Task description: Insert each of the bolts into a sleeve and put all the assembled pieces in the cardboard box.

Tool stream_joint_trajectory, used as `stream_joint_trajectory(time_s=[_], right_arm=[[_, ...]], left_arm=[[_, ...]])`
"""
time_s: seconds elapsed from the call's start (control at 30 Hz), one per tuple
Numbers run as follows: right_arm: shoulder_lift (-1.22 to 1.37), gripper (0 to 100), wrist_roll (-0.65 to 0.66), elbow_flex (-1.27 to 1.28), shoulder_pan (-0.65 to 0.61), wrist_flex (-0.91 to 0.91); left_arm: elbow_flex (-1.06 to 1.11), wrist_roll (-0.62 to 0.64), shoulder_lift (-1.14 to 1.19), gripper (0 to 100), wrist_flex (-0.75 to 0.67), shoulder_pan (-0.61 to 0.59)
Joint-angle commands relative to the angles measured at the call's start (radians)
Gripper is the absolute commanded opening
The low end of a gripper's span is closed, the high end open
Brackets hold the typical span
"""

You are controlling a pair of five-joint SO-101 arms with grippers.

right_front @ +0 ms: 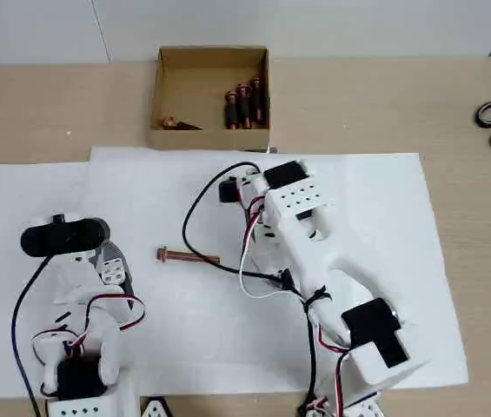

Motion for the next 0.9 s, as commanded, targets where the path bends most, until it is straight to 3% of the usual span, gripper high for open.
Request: stream_joint_trajectory(time_s=[0.0,0.87], right_arm=[[-0.024,13.9,0.009,-0.002,-0.005,-0.030],[0.220,13.9,0.011,0.003,0.001,-0.140]], left_arm=[[-0.010,0.006,-0.009,1,-0.025,0.002],[-0.010,0.005,-0.009,1,-0.025,0.000]])
